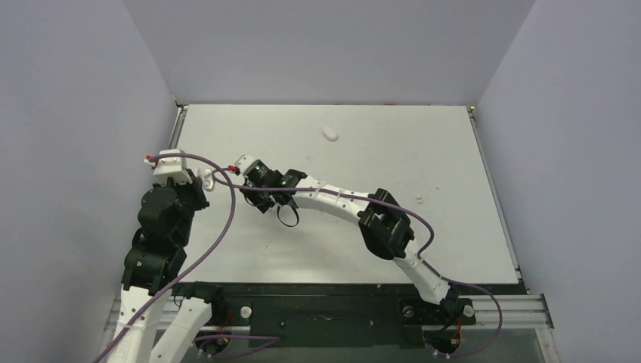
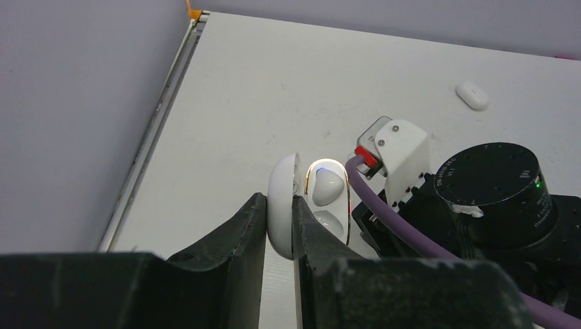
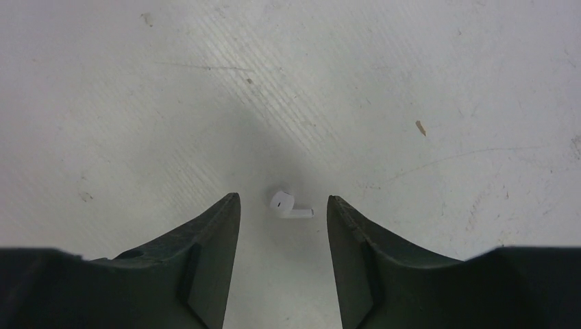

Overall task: Insert the wireless bluetooth earbuds into the charging case
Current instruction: Pick up the earbud from the center of the board.

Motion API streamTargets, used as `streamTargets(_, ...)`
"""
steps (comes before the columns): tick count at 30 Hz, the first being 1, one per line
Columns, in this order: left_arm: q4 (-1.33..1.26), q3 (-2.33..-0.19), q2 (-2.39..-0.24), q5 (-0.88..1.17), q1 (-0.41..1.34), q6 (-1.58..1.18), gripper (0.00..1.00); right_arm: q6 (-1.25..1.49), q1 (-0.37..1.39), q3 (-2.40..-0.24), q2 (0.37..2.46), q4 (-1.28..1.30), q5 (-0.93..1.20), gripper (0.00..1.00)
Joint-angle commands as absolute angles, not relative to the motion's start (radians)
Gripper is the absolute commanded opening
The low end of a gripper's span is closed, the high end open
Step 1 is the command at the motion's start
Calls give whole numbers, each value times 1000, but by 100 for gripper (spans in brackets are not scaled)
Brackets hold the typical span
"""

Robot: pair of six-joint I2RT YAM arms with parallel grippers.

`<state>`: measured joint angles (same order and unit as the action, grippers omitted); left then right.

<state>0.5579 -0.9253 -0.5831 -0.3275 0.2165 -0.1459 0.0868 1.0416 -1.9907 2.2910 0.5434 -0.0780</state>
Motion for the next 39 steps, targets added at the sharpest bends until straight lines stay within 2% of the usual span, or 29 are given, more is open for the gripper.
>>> streamTargets(1,516,-929,-579,-320,208,-154,0,36,1039,-2074,2355,547,-80,47)
streamTargets(11,513,-933,-584,-285,205,-154,0,27,1027,-2097,2426,566,-65,47)
streamTargets(17,511,-939,-591,-273,205,-150,0,29,1024,-2098,2441,585,-29,41)
streamTargets(23,506,-941,-596,-268,204,-147,0,28,1023,-2073,2421,608,57,41)
streamTargets(32,507,-944,-598,-258,205,-143,0,19,1015,-2046,2402,618,55,40)
streamTargets(39,504,-946,-598,-255,204,-139,0,8,1014,-2009,2377,621,79,36)
